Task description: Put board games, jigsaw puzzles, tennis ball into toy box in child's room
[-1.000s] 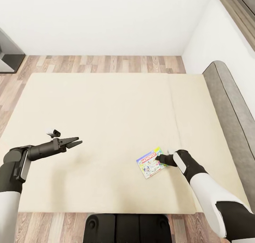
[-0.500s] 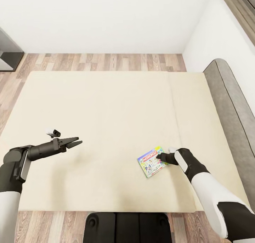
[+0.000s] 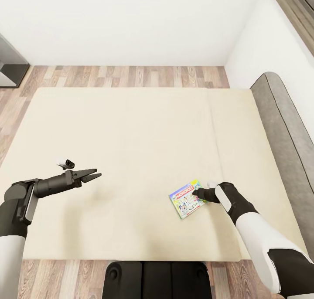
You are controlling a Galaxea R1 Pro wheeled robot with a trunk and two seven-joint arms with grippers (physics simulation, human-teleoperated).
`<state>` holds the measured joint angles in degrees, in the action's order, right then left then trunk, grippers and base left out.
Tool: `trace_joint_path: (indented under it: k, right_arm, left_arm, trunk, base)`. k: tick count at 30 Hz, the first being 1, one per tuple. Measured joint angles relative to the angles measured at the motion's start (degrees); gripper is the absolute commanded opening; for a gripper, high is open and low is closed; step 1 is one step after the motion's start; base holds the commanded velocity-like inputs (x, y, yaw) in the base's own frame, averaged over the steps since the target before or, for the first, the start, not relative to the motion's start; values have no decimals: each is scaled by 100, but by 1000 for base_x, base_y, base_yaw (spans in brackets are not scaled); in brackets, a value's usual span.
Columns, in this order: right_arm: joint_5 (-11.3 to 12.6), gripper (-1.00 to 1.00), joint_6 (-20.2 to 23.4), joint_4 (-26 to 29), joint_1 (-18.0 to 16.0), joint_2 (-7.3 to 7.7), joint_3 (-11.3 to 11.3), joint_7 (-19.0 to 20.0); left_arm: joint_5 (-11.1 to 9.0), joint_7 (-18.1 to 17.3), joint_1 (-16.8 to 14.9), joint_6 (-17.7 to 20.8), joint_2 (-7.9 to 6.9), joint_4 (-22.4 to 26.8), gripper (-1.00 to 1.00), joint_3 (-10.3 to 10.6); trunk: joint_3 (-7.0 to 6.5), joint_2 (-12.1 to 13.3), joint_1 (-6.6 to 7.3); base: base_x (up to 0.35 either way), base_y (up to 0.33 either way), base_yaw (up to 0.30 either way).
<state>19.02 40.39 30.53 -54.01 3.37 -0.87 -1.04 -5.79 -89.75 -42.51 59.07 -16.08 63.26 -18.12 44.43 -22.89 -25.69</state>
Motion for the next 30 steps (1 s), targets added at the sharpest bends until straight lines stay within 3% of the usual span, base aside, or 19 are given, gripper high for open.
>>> trace_joint_path:
  k: [21, 30]
  right_arm:
    - [45, 100, -191, -102, 21, 0, 4, 7]
    - [-55, 100, -198, -266, 25, 4, -1, -15]
  left_arm:
    - [1, 0, 8, 0, 0, -8, 100, 0]
    - [1, 0, 8, 0, 1, -8, 100, 1]
  trunk:
    - [-42, 1, -1]
    - [-83, 6, -6]
  base:
    - [0, 0, 0]
    - [0, 0, 0]
